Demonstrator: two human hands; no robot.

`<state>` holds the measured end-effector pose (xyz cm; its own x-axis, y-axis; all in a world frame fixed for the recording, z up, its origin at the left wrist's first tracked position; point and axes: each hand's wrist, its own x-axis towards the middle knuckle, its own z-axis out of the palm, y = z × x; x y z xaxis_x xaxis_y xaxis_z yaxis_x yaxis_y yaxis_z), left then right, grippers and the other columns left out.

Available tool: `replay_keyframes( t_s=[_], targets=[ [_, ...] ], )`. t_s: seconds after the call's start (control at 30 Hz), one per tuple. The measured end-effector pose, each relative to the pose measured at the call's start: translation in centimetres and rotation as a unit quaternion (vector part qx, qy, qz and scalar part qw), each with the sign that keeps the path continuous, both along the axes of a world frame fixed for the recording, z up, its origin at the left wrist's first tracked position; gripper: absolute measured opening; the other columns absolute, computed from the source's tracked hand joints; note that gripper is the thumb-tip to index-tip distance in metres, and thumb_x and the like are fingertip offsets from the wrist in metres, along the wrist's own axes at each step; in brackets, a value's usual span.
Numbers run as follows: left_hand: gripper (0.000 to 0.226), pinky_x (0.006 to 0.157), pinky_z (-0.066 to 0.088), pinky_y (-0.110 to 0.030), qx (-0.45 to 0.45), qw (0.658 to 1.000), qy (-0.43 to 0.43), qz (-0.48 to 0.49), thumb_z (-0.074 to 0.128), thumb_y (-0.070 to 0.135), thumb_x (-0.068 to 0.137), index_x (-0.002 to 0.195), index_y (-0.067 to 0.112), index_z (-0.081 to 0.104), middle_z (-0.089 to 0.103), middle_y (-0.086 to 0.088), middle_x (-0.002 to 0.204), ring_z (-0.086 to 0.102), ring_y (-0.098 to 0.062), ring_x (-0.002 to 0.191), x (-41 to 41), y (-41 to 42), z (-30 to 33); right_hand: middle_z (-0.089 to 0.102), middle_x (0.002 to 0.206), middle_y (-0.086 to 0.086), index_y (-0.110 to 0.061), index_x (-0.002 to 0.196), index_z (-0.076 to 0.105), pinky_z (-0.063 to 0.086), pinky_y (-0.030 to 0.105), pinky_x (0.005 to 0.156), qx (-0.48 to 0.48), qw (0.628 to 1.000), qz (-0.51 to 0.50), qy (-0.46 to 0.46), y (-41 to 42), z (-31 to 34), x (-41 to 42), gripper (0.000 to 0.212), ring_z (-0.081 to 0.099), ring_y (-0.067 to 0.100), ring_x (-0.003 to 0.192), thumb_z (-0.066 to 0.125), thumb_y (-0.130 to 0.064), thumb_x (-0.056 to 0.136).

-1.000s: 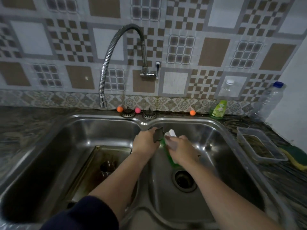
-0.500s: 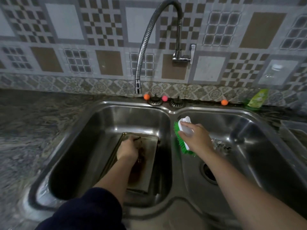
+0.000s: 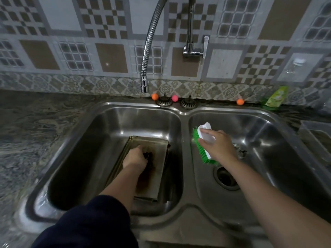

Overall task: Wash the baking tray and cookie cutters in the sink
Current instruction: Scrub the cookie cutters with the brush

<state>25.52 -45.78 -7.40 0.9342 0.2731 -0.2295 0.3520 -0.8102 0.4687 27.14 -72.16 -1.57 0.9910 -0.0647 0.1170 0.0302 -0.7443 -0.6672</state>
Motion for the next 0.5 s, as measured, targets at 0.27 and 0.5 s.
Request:
replay_keyframes(
  t_s=[0.27,0.5],
  targets=[
    [0.043,0.092,0.046,-0.035,0.027,0.995,-0.078,-0.056,0.051,0.019,0.092,0.133,0.029,0.050,0.057,-0.004,0.130,0.054,-0.025,0.119,2.4,-6.8,5.5,0.051,0.114,0.001,-0.043,0.124,0.059,0.041,0.028,0.075,-0.016,0.999,-0.024,0.014,-5.9,2.4,-0.9,0.040,0.054,0.016,0.093,0.065,-0.039,0.084],
    [0.040,0.093,0.049,-0.034,-0.001,0.978,-0.150,-0.141,0.054,0.023,0.089,0.128,0.028,0.057,0.062,-0.003,0.126,0.058,-0.024,0.115,4.6,-17.4,7.7,0.054,0.130,0.003,-0.042,0.124,0.060,0.045,0.031,0.086,-0.030,0.996,-0.083,0.006,-15.4,5.6,-1.8,0.040,0.056,0.023,0.112,0.064,-0.041,0.084]
  ],
)
